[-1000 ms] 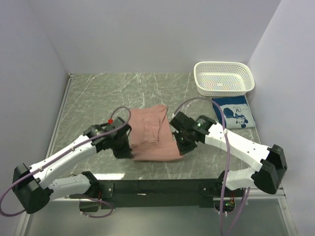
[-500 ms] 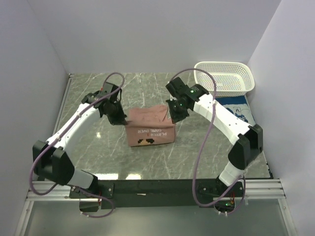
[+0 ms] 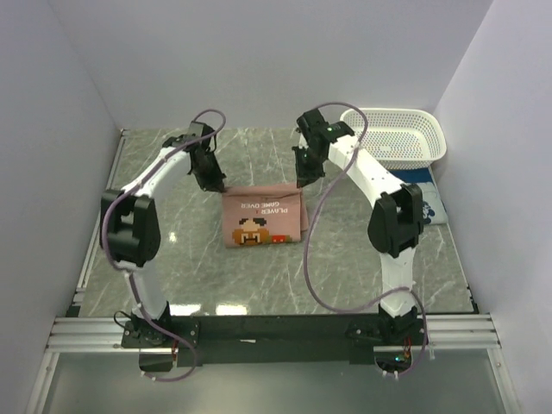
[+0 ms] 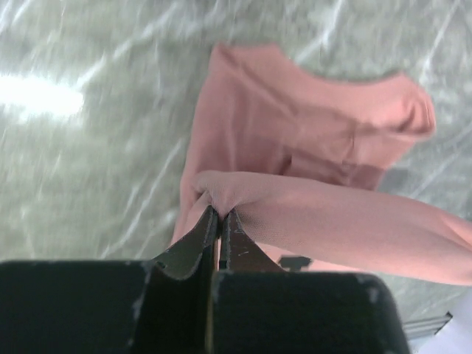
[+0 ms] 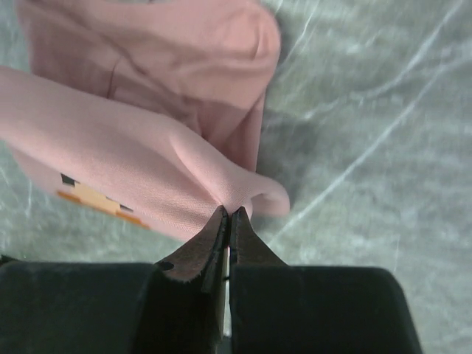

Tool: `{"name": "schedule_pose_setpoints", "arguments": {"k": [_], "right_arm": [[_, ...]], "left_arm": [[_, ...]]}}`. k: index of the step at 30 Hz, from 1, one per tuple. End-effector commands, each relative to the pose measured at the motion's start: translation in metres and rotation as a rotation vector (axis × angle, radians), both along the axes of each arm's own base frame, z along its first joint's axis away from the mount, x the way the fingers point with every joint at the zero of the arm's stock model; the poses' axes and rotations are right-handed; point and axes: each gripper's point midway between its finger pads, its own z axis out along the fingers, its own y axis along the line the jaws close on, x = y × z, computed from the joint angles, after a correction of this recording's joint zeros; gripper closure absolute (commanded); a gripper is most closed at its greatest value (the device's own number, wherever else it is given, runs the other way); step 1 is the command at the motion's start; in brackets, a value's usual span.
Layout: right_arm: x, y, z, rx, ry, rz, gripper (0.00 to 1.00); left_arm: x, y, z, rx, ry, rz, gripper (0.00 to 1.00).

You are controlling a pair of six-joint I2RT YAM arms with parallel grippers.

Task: Fold and stack the t-shirts
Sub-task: Fold the tshirt

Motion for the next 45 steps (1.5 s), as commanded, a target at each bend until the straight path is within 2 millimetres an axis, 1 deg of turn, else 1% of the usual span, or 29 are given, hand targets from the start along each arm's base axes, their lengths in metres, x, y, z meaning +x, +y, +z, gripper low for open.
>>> {"name": "schedule_pose_setpoints", "arguments": {"k": [1,5,8,10,13,14,15,16,17,18,20,21,23,24,26,27,29,30,31,32,33,35,36,37,39,40,42,43,45], "right_arm": [[0.028,-0.002,-0.004,0.043,-0.018,-0.011,1.00],[0.047,-0.001,-0.030,0.072,0.007,-0.035,1.00],[0.057,-0.002,-0.036,0.083,-0.009,-0.054,0.85],[0.060,-0.004,-0.035,0.090,-0.023,-0.069,0.80],[0.060,-0.004,-0.017,0.127,-0.096,-0.072,0.72],[0.058,-0.004,0.007,0.160,-0.153,-0.066,0.62],[0.049,-0.006,0.000,0.162,-0.144,-0.067,0.58],[0.047,-0.007,0.006,0.180,-0.170,-0.071,0.57],[0.050,-0.005,0.033,0.228,-0.263,-0.062,0.56],[0.039,-0.005,0.025,0.244,-0.248,-0.049,0.56],[0.036,0.000,0.049,0.311,-0.341,-0.013,0.56],[0.023,0.006,0.041,0.351,-0.316,0.033,0.56],[0.019,0.013,0.052,0.408,-0.355,0.073,0.56],[0.008,0.019,0.049,0.454,-0.329,0.113,0.56],[0.003,0.030,0.051,0.521,-0.334,0.170,0.56],[0.001,0.035,0.050,0.543,-0.322,0.193,0.56],[-0.001,0.049,0.045,0.623,-0.293,0.254,0.56],[0.001,0.053,0.041,0.643,-0.281,0.251,0.56],[0.003,0.059,0.044,0.681,-0.286,0.274,0.56],[0.008,0.062,0.029,0.694,-0.250,0.270,0.56],[0.015,0.065,0.031,0.726,-0.238,0.262,0.56],[0.029,0.072,0.010,0.763,-0.193,0.255,0.56],[0.042,0.070,0.011,0.785,-0.187,0.225,0.56],[0.051,0.071,-0.008,0.796,-0.156,0.207,0.56],[0.072,0.066,-0.015,0.829,-0.139,0.154,0.56],[0.082,0.063,-0.038,0.830,-0.109,0.120,0.57],[0.099,0.057,-0.050,0.832,-0.095,0.055,0.57],[0.106,0.049,-0.068,0.827,-0.076,0.019,0.57],[0.115,0.043,-0.075,0.841,-0.059,-0.030,0.57]], "left_arm": [[0.042,0.000,-0.001,0.006,-0.083,-0.020,0.99],[0.058,0.001,-0.022,0.028,-0.070,-0.008,0.99],[0.065,0.004,-0.029,0.040,-0.083,0.015,0.89],[0.066,0.005,-0.022,0.039,-0.103,0.023,0.84],[0.064,0.005,0.000,0.023,-0.162,0.018,0.67],[0.062,0.007,0.007,0.024,-0.179,0.023,0.59],[0.060,0.008,0.013,0.025,-0.195,0.030,0.54],[0.055,0.010,0.026,0.020,-0.232,0.034,0.49],[0.053,0.010,0.034,0.014,-0.257,0.035,0.43],[0.049,0.011,0.041,0.007,-0.279,0.036,0.41],[0.037,0.011,0.057,-0.022,-0.339,0.027,0.41],[0.032,0.008,0.060,-0.047,-0.354,0.011,0.41],[0.020,0.001,0.065,-0.090,-0.394,-0.025,0.42],[0.009,-0.006,0.061,-0.124,-0.391,-0.058,0.43],[0.009,-0.017,0.063,-0.166,-0.432,-0.113,0.48],[0.005,-0.023,0.052,-0.184,-0.409,-0.136,0.49],[0.007,-0.034,0.047,-0.235,-0.407,-0.169,0.51],[0.014,-0.038,0.049,-0.252,-0.432,-0.175,0.51],[0.020,-0.043,0.038,-0.269,-0.408,-0.181,0.52],[0.025,-0.045,0.033,-0.277,-0.403,-0.182,0.53],[0.040,-0.046,0.025,-0.284,-0.398,-0.175,0.54],[0.052,-0.050,0.016,-0.326,-0.371,-0.170,0.55],[0.068,-0.047,0.005,-0.334,-0.358,-0.153,0.55],[0.075,-0.046,-0.001,-0.343,-0.344,-0.140,0.55],[0.091,-0.040,-0.023,-0.338,-0.315,-0.114,0.55],[0.095,-0.038,-0.031,-0.336,-0.299,-0.101,0.55],[0.102,-0.031,-0.054,-0.334,-0.256,-0.074,0.55],[0.103,-0.029,-0.060,-0.340,-0.239,-0.058,0.56],[0.102,-0.024,-0.074,-0.360,-0.204,-0.040,0.56]]}}
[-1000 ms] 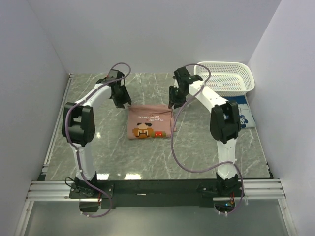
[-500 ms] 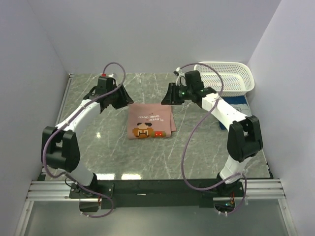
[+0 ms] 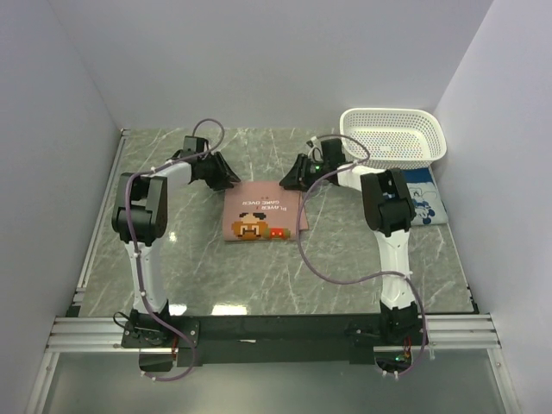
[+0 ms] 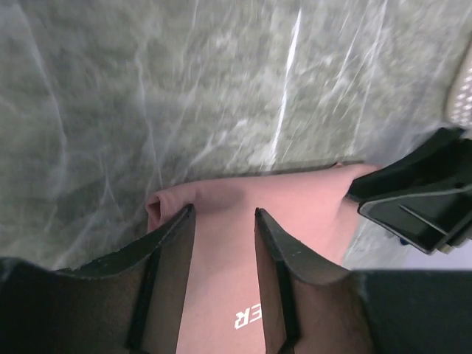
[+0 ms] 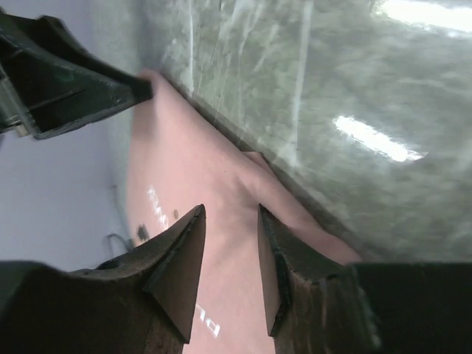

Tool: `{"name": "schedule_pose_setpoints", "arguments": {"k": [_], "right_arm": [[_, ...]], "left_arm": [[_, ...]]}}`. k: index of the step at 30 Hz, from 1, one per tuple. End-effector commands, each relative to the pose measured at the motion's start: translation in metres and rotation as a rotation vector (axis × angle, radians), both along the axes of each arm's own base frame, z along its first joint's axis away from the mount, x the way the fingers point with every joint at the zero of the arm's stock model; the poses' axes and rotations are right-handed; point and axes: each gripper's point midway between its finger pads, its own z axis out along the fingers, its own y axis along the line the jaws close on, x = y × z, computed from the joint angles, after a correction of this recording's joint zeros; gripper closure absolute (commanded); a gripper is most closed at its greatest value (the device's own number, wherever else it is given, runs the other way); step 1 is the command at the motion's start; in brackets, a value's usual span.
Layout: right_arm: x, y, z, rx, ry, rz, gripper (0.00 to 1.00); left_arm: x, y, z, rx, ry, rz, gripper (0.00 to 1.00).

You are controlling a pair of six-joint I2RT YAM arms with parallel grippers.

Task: Fold and stack the t-shirts
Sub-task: Fold the tshirt

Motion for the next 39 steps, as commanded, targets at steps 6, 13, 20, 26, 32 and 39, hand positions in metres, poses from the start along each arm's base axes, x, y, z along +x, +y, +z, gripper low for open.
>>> {"name": "schedule_pose_setpoints", "arguments": {"k": [6,13,20,26,32,39], "right_arm": [[0.022,-0.022,0.055,0.122,-0.069,-0.090,0.59],[-0.055,-0.003,0.150,0.203,-0.199,0.026,0.59],[-0.153,0.054,0.135,0.234,-0.149,0.215,0.59],[-0.181,0.074,0.070,0.274,-0.007,0.280,0.60],[-0.182,0.042,-0.027,0.152,0.145,0.197,0.60],[-0.188,0.010,-0.013,0.059,0.105,0.173,0.60]], "left_arm": [[0.010,0.011,0.033,-0.043,-0.058,0.032,0.51],[-0.026,0.014,0.119,0.025,-0.200,0.034,0.49],[-0.117,-0.013,0.102,0.037,-0.169,-0.046,0.68],[-0.157,-0.013,0.023,0.062,-0.031,-0.050,0.80],[-0.188,-0.002,-0.030,0.086,0.114,0.001,0.83],[-0.198,0.015,0.005,0.132,0.048,0.050,0.79]]}}
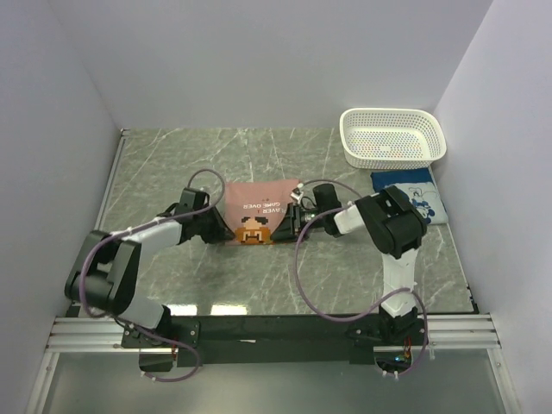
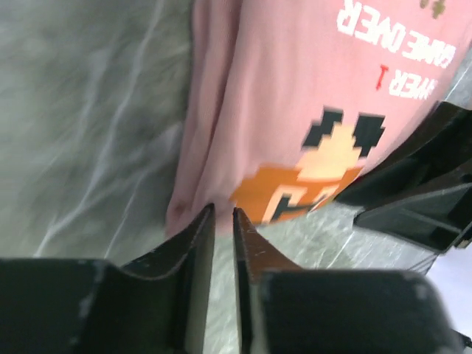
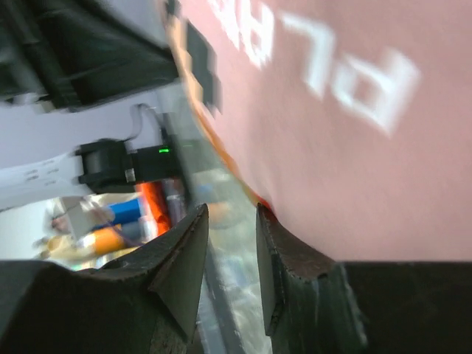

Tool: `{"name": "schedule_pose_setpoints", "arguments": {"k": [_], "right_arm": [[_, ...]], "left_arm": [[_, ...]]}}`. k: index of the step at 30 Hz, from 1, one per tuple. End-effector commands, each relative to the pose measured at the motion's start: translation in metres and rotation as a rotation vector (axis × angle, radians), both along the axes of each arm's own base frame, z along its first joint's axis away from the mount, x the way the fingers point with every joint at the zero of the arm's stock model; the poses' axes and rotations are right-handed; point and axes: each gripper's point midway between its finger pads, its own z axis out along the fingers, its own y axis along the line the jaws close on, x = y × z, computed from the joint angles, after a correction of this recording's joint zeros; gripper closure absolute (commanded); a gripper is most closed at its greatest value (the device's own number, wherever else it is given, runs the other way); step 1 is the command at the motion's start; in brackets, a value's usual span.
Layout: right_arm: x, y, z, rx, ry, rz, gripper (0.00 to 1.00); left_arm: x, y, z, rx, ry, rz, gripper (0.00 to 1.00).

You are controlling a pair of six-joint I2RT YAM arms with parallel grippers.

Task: Fold and stack the t-shirts
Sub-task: Fold the tshirt

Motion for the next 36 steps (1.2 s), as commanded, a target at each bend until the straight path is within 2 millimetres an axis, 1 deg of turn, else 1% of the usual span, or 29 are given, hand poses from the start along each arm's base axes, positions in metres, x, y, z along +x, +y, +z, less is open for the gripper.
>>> {"name": "schedule_pose_setpoints", "arguments": {"k": [1,2,3,4,5,6,7,8,9,10,11,12,13,14,15,16,17,18,19,20,21,22,23,24,25,26,28,31,36], "right_arm": [[0.010,-0.025,0.005,-0.143,-0.098,-0.054,0.60],[0.011,-0.027,0.010,-0.162,-0.140,-0.049,0.60],[0.010,-0.032,0.023,-0.185,-0.148,-0.059,0.59],[0.013,-0.035,0.029,-0.209,-0.169,-0.072,0.57],[0.020,-0.043,0.029,-0.272,-0.209,-0.109,0.56],[0.020,-0.050,0.040,-0.305,-0.226,-0.131,0.53],[0.024,-0.057,0.045,-0.347,-0.247,-0.161,0.50],[0.027,-0.063,0.047,-0.389,-0.272,-0.183,0.48],[0.032,-0.079,0.052,-0.474,-0.293,-0.249,0.43],[0.038,-0.088,0.058,-0.509,-0.307,-0.287,0.40],[0.041,-0.098,0.061,-0.546,-0.305,-0.329,0.36],[0.044,-0.116,0.064,-0.615,-0.299,-0.391,0.34],[0.047,-0.124,0.068,-0.630,-0.300,-0.418,0.33],[0.052,-0.139,0.076,-0.640,-0.302,-0.468,0.31],[0.051,-0.150,0.076,-0.669,-0.285,-0.492,0.29],[0.051,-0.157,0.078,-0.681,-0.284,-0.512,0.27],[0.053,-0.168,0.078,-0.696,-0.275,-0.539,0.25],[0.051,-0.174,0.081,-0.710,-0.273,-0.553,0.24],[0.051,-0.182,0.079,-0.744,-0.271,-0.581,0.24],[0.050,-0.187,0.078,-0.761,-0.259,-0.602,0.21],[0.051,-0.191,0.080,-0.765,-0.262,-0.619,0.20],[0.048,-0.193,0.075,-0.771,-0.253,-0.623,0.18],[0.048,-0.195,0.074,-0.772,-0.249,-0.628,0.17],[0.046,-0.198,0.069,-0.772,-0.239,-0.632,0.17],[0.045,-0.198,0.067,-0.771,-0.229,-0.629,0.17],[0.044,-0.199,0.063,-0.766,-0.216,-0.623,0.17],[0.042,-0.201,0.057,-0.762,-0.204,-0.614,0.17],[0.040,-0.202,0.052,-0.749,-0.190,-0.611,0.16],[0.043,-0.199,0.047,-0.731,-0.180,-0.598,0.16]], "left_arm": [[-0.006,0.020,0.018,0.086,-0.040,0.049,0.77],[0.000,0.024,0.035,0.098,-0.092,0.070,0.75],[0.000,0.028,0.042,0.116,-0.111,0.070,0.74],[-0.002,0.032,0.048,0.135,-0.117,0.073,0.70],[0.003,0.035,0.067,0.163,-0.183,0.084,0.68],[0.004,0.036,0.074,0.199,-0.218,0.064,0.66],[0.002,0.037,0.080,0.231,-0.233,0.051,0.61],[0.006,0.031,0.097,0.263,-0.292,0.034,0.59],[0.006,0.026,0.102,0.291,-0.320,-0.007,0.59],[0.011,0.020,0.116,0.304,-0.357,-0.021,0.58],[0.006,0.004,0.114,0.327,-0.362,-0.083,0.58],[0.007,-0.001,0.115,0.369,-0.383,-0.114,0.58],[0.007,-0.010,0.116,0.387,-0.394,-0.147,0.58],[0.004,-0.035,0.117,0.403,-0.407,-0.220,0.58],[0.005,-0.043,0.116,0.443,-0.425,-0.258,0.57],[0.008,-0.060,0.125,0.444,-0.456,-0.295,0.58],[-0.001,-0.082,0.108,0.475,-0.443,-0.384,0.58],[-0.001,-0.094,0.105,0.505,-0.466,-0.443,0.58],[0.000,-0.102,0.102,0.541,-0.482,-0.469,0.57],[-0.003,-0.124,0.093,0.568,-0.491,-0.532,0.57],[-0.003,-0.132,0.089,0.600,-0.505,-0.580,0.57],[-0.001,-0.139,0.085,0.626,-0.510,-0.599,0.57],[-0.002,-0.156,0.077,0.646,-0.516,-0.643,0.58],[-0.001,-0.163,0.073,0.669,-0.529,-0.670,0.58],[0.003,-0.171,0.077,0.683,-0.552,-0.671,0.58],[0.000,-0.178,0.064,0.715,-0.551,-0.707,0.58],[0.002,-0.190,0.064,0.723,-0.571,-0.723,0.58],[0.001,-0.200,0.043,0.739,-0.561,-0.765,0.58],[-0.002,-0.205,0.015,0.735,-0.530,-0.796,0.58]]}}
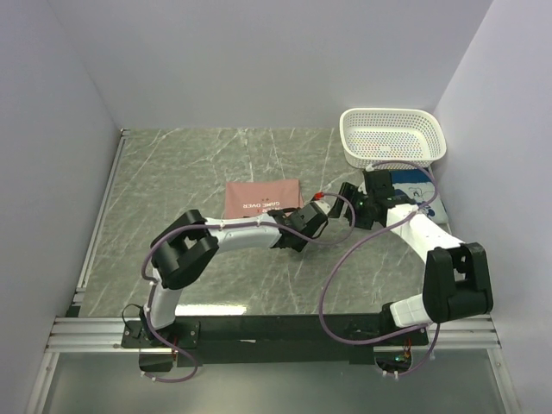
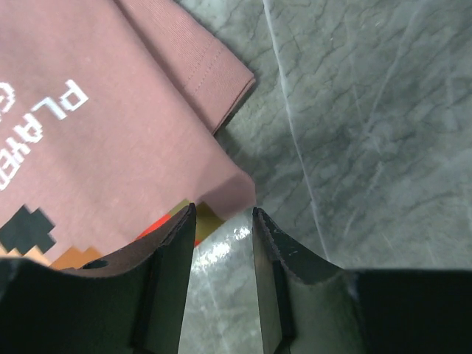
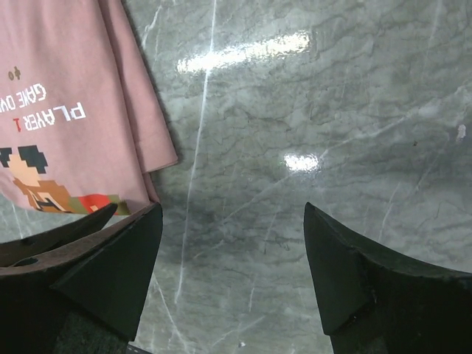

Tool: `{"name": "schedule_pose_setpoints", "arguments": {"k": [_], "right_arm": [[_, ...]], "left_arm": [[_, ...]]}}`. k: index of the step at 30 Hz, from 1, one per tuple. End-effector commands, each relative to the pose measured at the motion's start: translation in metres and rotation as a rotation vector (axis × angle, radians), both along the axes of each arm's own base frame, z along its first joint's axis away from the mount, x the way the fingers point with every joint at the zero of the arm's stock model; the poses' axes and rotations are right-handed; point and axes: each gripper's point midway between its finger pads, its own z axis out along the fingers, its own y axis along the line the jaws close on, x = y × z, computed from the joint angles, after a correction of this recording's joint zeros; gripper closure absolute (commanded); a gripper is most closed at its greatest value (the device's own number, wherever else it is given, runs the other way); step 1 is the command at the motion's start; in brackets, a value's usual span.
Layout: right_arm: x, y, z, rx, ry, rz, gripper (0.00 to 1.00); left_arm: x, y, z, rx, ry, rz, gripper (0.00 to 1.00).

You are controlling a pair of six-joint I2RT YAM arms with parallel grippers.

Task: Fold and stack the t-shirts
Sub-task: Fold the tshirt

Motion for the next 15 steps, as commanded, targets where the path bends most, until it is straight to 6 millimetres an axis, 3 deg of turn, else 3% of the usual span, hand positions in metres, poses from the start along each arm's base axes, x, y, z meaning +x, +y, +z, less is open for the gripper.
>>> {"name": "schedule_pose_setpoints", "arguments": {"k": [1,7,8,9,12,15], "right_arm": [[0.006,0.003,0.000,0.018,-0.023,0.021,0.16],[0.011,0.020,-0.005,0.101,-0.027,0.057,0.16],[0.012,0.023,-0.007,0.119,-0.024,0.067,0.17],[0.015,0.027,-0.007,0.138,-0.040,0.072,0.17],[0.018,0.041,-0.010,0.178,-0.034,0.096,0.17],[0.023,0.057,-0.013,0.208,-0.022,0.124,0.17]], "left_arm": [[0.009,-0.011,-0.003,-0.013,-0.028,-0.021,0.58],[0.009,-0.004,-0.034,0.034,-0.012,0.010,0.63],[0.008,-0.004,-0.036,0.027,-0.009,0.016,0.66],[0.009,-0.006,-0.036,0.012,-0.014,0.019,0.80],[0.006,-0.003,-0.033,-0.012,-0.015,0.031,0.99],[0.003,0.003,-0.023,-0.032,-0.026,0.039,0.99]]}}
